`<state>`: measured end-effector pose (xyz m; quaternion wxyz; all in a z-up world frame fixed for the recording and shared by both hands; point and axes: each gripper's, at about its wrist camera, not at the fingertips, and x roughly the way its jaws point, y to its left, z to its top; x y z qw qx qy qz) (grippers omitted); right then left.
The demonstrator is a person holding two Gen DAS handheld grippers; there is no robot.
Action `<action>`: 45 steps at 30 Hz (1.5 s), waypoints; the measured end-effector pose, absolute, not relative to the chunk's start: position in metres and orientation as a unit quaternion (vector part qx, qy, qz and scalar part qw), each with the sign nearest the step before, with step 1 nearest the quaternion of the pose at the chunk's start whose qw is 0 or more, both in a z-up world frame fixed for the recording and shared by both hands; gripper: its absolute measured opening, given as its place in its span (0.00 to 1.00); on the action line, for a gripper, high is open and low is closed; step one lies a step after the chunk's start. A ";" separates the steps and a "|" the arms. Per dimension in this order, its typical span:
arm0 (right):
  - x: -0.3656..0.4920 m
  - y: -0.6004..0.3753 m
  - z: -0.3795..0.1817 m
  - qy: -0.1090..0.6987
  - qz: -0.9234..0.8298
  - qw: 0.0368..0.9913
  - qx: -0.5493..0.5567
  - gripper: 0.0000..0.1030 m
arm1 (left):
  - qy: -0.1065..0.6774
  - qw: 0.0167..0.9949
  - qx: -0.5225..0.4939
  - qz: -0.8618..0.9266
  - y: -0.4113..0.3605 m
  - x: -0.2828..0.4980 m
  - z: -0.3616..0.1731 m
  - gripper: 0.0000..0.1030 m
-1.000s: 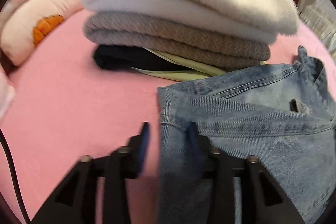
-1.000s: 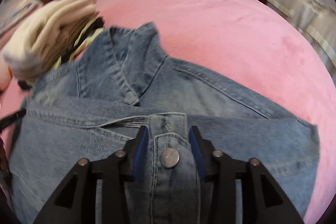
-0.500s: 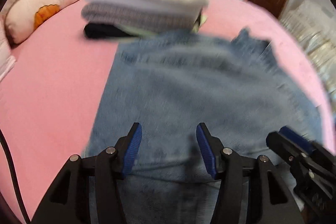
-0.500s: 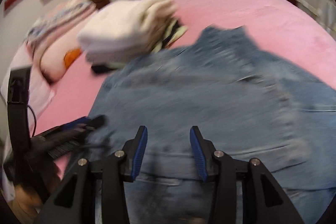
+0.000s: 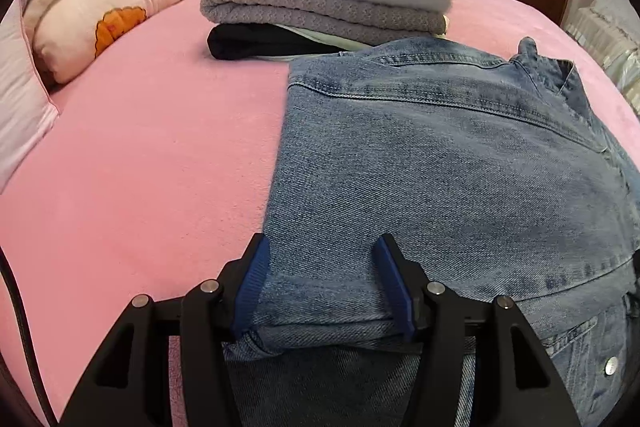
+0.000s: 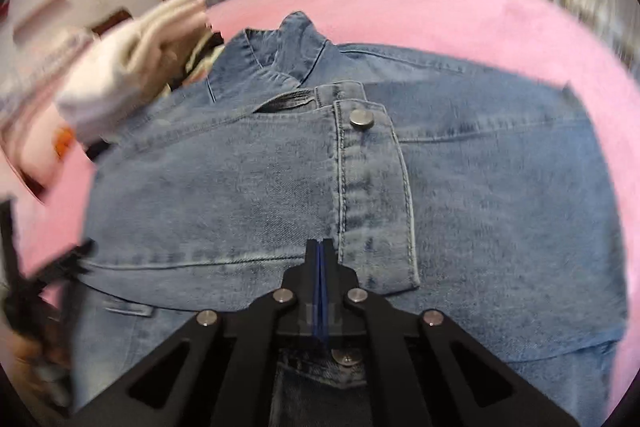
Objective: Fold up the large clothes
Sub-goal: 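Lay the folded side on the jacket and open the right gripper, then grasp the jacket hem with both grippers and lift it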
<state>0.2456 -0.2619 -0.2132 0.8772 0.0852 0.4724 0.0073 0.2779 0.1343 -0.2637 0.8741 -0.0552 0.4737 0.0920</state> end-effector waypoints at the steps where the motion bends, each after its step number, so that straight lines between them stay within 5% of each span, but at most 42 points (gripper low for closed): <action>1: 0.245 -0.258 -0.212 0.473 0.002 0.878 0.075 0.00 | 0.474 0.874 -0.053 0.095 0.134 0.278 -0.264 0.53; 5: 0.241 -0.244 -0.203 0.475 -0.013 0.878 0.055 0.05 | 0.484 0.868 -0.059 0.097 0.132 0.275 -0.259 0.54; 11: 0.219 -0.249 -0.180 0.460 -0.027 0.885 0.070 0.29 | 0.495 0.863 -0.076 0.067 0.124 0.262 -0.238 0.82; 17: 0.191 -0.261 -0.148 0.445 -0.058 0.891 0.074 0.38 | 0.489 0.869 -0.065 0.033 0.098 0.241 -0.202 0.82; 36: 0.057 -0.236 -0.040 0.384 -0.083 0.919 0.040 0.41 | 0.395 0.913 -0.079 -0.065 0.045 0.091 -0.055 0.82; 45: -0.006 -0.216 -0.011 0.334 -0.076 0.939 0.003 0.58 | 0.361 0.928 -0.048 -0.072 0.037 0.026 -0.029 0.83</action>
